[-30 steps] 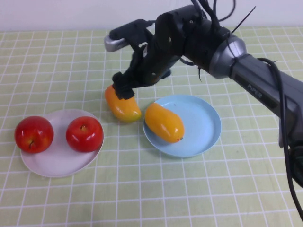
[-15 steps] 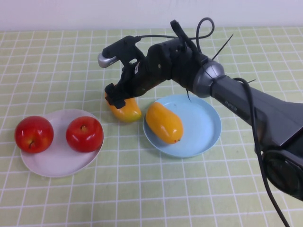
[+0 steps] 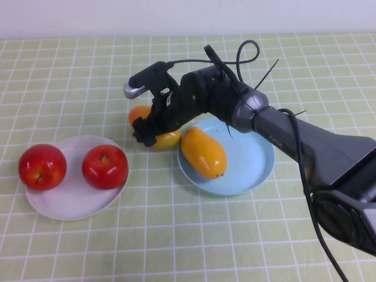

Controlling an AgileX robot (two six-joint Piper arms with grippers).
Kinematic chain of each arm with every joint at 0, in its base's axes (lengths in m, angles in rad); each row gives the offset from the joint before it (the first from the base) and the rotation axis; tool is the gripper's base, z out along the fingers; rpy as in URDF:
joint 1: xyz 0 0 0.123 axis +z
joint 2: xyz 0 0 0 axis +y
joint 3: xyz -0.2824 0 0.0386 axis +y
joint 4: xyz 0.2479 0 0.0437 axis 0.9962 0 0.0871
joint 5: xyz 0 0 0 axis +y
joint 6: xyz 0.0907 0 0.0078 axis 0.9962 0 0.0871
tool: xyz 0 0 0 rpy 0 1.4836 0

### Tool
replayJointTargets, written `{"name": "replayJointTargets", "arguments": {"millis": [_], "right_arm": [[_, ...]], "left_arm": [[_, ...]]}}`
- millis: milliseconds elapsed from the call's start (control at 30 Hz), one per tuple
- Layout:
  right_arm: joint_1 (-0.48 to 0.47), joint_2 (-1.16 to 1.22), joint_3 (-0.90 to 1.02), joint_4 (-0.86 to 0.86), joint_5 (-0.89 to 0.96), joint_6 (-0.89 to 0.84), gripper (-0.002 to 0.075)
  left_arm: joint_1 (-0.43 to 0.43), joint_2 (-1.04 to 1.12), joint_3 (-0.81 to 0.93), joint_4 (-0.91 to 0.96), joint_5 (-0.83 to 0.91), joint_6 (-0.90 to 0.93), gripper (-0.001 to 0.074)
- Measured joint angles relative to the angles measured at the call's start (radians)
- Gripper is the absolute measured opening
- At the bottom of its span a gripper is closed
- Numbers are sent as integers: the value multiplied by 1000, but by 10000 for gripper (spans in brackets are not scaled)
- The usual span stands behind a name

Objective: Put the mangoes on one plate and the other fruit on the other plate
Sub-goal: Put another type of fruit in the right plate

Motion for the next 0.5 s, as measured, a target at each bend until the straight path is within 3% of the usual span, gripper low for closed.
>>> {"name": "replayJointTargets", "arguments": {"millis": [100,233,500], "right_arm": [[0,1,0,0,1,0,654],[0,2,-2,-2,1,0,588],[0,0,-6,-18,29,0,588]], "left_arm": [[0,0,0,0,0,0,2],[0,0,0,0,0,0,2],[0,0,0,0,0,0,2]]}}
